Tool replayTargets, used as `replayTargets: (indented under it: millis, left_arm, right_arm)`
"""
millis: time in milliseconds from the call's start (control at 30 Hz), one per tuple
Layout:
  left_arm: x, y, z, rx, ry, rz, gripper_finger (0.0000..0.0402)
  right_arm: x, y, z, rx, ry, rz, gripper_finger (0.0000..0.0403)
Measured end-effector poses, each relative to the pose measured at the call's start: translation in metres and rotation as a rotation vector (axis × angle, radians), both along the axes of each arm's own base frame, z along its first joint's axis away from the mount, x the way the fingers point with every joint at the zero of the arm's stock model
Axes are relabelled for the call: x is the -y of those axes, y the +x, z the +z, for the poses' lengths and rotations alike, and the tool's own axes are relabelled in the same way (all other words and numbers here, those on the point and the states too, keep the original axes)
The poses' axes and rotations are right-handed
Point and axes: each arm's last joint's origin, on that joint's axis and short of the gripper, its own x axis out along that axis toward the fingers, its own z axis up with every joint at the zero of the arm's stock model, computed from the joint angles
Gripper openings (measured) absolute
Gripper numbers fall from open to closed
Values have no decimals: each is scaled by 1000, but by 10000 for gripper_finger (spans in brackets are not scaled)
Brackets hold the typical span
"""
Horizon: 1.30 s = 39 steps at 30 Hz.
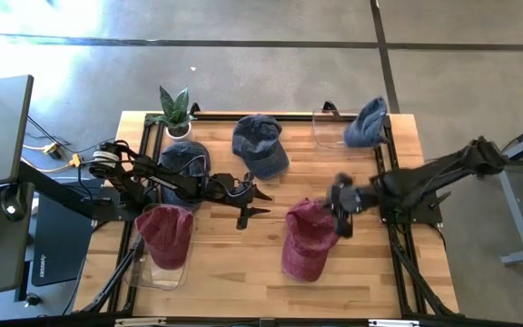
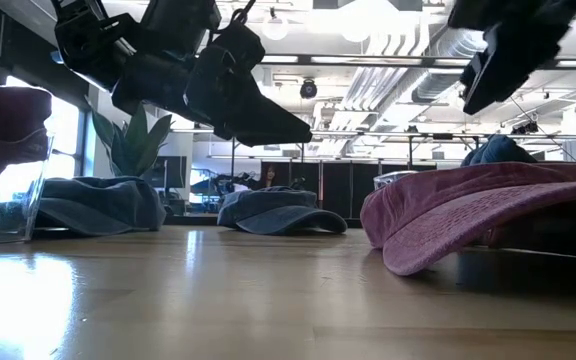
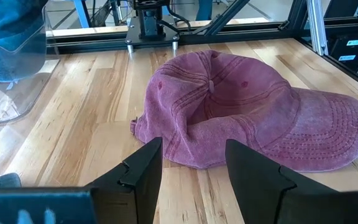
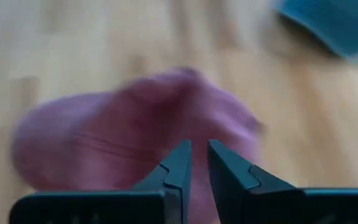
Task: Pick & Place hat
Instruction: Put the red cap into the bottom transparent bin
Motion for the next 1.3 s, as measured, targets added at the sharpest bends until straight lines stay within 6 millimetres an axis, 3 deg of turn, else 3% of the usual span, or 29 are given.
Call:
replayTargets:
  millis: [100,200,433,567,767,1133,1300]
  left_arm:
    - [0,0,0,0,0,0,170]
    - [0,0,0,0,-1,-2,170]
    - [0,0,0,1,-2,-5,170]
    - [0,0,0,1,-2,-5,170]
    - [0,0,0,0,-2,-5,170]
    - [0,0,0,0,-2,-7,170]
    - [0,0,0,-1,-2,-7,170]
  right_arm:
    - [-16,4,-26,117,21,92,66]
    - [-20,5,-41,126,59,126,97]
    - [-22,7,-39,107,9,210,202]
    - [-19,5,-36,51,-103,199,238]
    - [-17,4,-39,2,-160,177,243]
    - [-37,27,-82,-177,-430,239,240]
    - [-39,33,-95,-247,-457,243,182]
